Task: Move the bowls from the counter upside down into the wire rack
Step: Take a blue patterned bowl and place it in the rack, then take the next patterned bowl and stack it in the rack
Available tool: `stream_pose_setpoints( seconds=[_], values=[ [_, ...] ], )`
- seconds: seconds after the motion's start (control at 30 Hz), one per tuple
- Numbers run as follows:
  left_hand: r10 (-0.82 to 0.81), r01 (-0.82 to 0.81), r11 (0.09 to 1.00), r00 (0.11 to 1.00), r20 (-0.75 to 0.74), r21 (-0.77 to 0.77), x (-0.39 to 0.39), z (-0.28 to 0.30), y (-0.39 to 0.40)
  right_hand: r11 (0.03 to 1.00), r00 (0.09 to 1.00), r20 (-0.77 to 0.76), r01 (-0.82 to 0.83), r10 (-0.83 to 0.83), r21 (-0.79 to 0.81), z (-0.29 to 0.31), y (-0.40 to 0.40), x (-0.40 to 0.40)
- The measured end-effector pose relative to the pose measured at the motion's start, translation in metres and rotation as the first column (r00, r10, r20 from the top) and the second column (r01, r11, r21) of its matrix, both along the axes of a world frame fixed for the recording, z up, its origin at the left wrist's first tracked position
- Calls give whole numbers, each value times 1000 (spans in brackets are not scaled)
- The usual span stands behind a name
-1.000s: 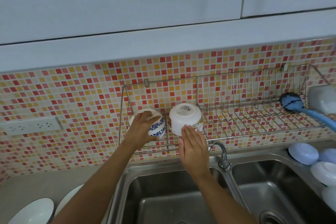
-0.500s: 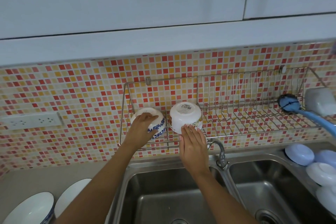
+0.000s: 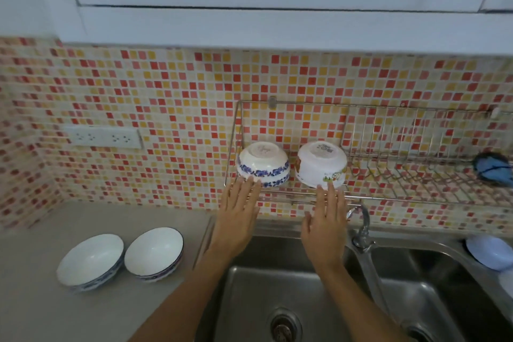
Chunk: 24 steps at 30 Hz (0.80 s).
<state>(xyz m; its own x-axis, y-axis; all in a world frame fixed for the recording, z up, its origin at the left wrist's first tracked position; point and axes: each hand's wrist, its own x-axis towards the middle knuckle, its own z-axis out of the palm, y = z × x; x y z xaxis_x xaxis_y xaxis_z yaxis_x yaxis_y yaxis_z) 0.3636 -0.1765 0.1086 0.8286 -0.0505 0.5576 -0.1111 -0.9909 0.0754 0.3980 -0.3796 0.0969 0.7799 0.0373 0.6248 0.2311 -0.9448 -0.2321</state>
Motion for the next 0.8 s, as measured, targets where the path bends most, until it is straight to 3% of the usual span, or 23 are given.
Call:
stream_pose_setpoints(
  seconds=[0.13, 0.27, 0.4, 0.53, 0.7, 0.8],
  values=[
    [-44, 42, 997, 998, -38, -68, -26, -16, 14, 982, 997, -57, -39, 51, 186, -7, 22, -18],
    [80, -125, 978, 964, -255, -168, -62, -54, 59, 926, 963, -95, -211, 252, 312, -36, 65, -48],
    [148, -219, 965, 907, -393, -143, -88, -88, 129, 842, 857, -231, -340, 461, 418, -74, 127, -82],
    [207, -329, 928, 849, -487, -178, -108, -117, 184, 824, 725, -446, -303, 526, 479, -96, 186, -100],
    [194, -328, 921, 856, -479, -213, -122, -133, 224, 851, 549, -664, -202, 508, 485, -101, 252, -97],
    [109, -317, 864, 877, -469, -391, -128, -142, 233, 854, 485, -719, -132, 498, 503, -100, 284, -92]
  ],
)
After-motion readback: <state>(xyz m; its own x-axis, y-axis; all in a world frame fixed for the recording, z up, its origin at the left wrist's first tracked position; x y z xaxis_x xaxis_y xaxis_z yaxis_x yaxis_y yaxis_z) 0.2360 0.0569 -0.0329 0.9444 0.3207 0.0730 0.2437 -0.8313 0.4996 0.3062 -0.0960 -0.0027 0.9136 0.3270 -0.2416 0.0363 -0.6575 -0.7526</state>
